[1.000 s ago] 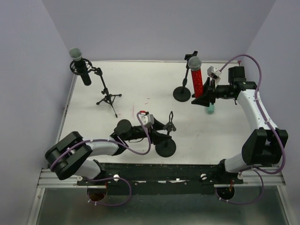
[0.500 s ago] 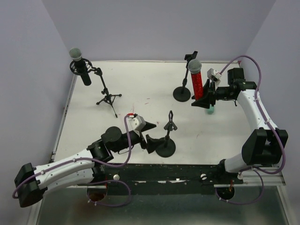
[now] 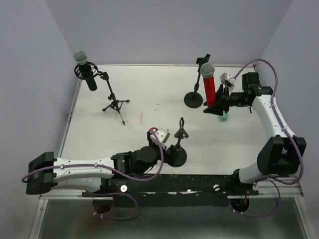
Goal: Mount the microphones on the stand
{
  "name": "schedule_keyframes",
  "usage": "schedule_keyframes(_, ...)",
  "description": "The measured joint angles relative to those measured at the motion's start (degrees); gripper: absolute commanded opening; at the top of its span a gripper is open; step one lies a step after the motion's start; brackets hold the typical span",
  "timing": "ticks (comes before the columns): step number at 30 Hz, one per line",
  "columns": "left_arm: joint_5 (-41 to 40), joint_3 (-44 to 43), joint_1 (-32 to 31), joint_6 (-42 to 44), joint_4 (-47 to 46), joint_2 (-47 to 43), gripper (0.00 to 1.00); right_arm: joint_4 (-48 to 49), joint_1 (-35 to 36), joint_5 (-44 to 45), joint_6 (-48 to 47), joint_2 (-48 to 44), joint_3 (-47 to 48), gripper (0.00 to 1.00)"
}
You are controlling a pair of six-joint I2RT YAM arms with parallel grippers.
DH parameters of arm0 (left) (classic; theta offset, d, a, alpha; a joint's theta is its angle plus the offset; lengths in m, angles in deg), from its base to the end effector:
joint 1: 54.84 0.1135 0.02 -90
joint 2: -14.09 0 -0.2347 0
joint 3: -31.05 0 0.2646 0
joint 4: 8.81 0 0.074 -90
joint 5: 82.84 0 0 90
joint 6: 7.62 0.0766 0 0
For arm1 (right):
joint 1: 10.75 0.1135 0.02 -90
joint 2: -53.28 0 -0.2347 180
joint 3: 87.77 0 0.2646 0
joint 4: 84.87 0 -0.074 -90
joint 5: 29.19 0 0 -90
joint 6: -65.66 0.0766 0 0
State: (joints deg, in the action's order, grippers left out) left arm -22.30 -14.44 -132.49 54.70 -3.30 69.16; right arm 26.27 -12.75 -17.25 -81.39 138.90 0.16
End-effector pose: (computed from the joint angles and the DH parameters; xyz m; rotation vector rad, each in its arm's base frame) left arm 0.0972 -0.2678 0.2253 0.4420 1.8272 -0.8287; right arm 0.3046 0.0643 0.2758 -1.1543 1.5276 1.1387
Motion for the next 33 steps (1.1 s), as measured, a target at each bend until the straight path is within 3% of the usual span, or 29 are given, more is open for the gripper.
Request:
schedule_keyframes(5,-9.7,6.1,-0.1,9.5,-19.6,9.3,0.87,-0.1,0.0,-0.2,0.0,0.0,0.0,0.00)
schedule_keyframes(7,-11.3,6.0,-0.1,12.7,-26.4,12.4,0.85,-0.2,0.0,-0.2,0.0,0.0,0.0,0.00)
schedule_keyframes(11,-13.1,4.9,-0.1,16.4,-36.5,17.5,0.72,-0.5,0.0,-0.3,0.0,0.0,0.0,0.00)
schedule_keyframes(17,-14.6,4.6,-1.4,19.1,-44.6,22.0,0.19,-1.2,0.0,-0.3,-0.6,0.0,0.0,0.00)
schedule_keyframes(19,-14.5,4.4,-1.7,19.9,-45.8,22.4,0.08,-1.5,0.0,-0.3,-1.0,0.2,0.0,0.00)
schedule_keyframes(22,-14.0,4.5,-1.8,21.9,-46.6,22.4,0.00,-2.2,0.0,-0.3,-1.6,0.6,0.0,0.00)
schedule_keyframes(25,-9.5,6.0,-1.1,25.5,-47.1,21.2,0.00,-2.6,0.0,-0.3,-1.9,0.8,0.0,0.00)
schedule_keyframes(27,-1.4,8.3,1.1,26.6,-46.4,18.4,0.00,-2.7,0.0,-0.3,-2.0,0.9,0.0,0.00)
schedule_keyframes(29,8.6,10.4,6.8,26.3,-45.0,14.5,0.00,-2.8,0.0,-0.3,-2.2,0.9,0.0,0.00)
schedule_keyframes(30,20.4,10.9,11.0,25.6,-42.9,12.4,0.00,-2.8,0.0,-0.3,-2.4,0.9,0.0,0.00)
schedule_keyframes(31,22.0,10.9,14.9,25.5,-42.7,10.9,0.00,-2.8,0.0,-0.3,-2.4,1.0,0.0,0.00)
schedule_keyframes(33,34.3,8.7,21.6,26.1,-38.8,9.4,0.00,-2.9,0.0,-0.3,-2.6,1.1,0.0,0.00)
